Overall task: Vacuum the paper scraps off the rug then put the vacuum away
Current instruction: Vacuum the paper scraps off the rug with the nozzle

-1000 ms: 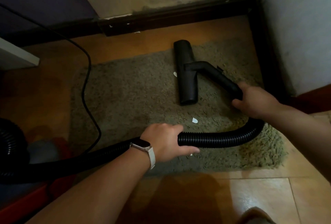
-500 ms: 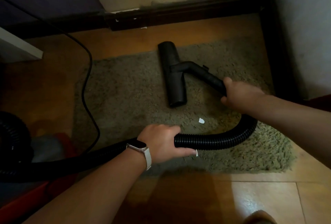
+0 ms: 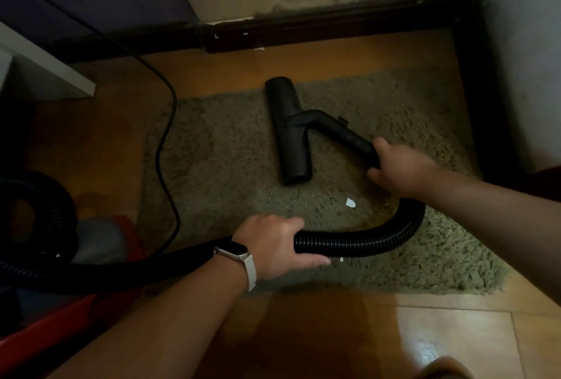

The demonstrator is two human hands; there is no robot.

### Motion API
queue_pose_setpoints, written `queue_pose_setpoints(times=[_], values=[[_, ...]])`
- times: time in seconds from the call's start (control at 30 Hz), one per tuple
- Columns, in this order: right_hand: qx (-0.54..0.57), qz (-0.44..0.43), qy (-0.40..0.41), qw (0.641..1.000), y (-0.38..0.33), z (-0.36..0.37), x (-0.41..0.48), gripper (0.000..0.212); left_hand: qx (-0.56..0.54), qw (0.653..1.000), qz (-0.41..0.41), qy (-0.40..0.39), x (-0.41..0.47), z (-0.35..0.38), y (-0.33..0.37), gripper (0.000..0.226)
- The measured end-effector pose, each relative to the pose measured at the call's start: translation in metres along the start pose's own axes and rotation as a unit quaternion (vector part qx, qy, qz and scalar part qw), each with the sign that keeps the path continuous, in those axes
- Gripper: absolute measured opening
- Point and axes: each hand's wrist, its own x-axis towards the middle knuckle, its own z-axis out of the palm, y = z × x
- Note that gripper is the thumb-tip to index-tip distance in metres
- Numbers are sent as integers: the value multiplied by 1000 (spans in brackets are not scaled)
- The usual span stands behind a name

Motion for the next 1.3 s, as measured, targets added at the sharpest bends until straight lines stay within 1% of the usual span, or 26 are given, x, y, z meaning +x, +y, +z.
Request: queue_pose_setpoints(times=[0.17,0.33,0.43,0.53,0.67,0.87,1.1,1.2,1.3], values=[[110,24,27,993,33,19,-23,29,10,1000,19,4,-3,0,10,74],[155,62,32,985,59,15,-42,29,11,1000,25,-2,6,-4,23,72],[151,65,23,986,65,10,-48,31,16,999,30,-9,10,-5,27,74],[135,61,18,989,63,9,-50,28,24,999,32,-16,11,-6,27,76],[114,59,-8,992,55,7,-47,28,18,999,27,-24,8,-7,25,78],[52,66,-16,996,43,6,-37,33,4,1000,18,-18,2,-6,18,70],[34,59,-4,998,33,2,-25,30,-4,1000,6,-10,-1,-4,15,74],[19,45,12,999,27,0,-18,31,2,1000,-3,-18,-1,-6,16,78],[12,40,10,999,18,-1,-11,33,9,999,-16,-36,-2,-10,15,82]])
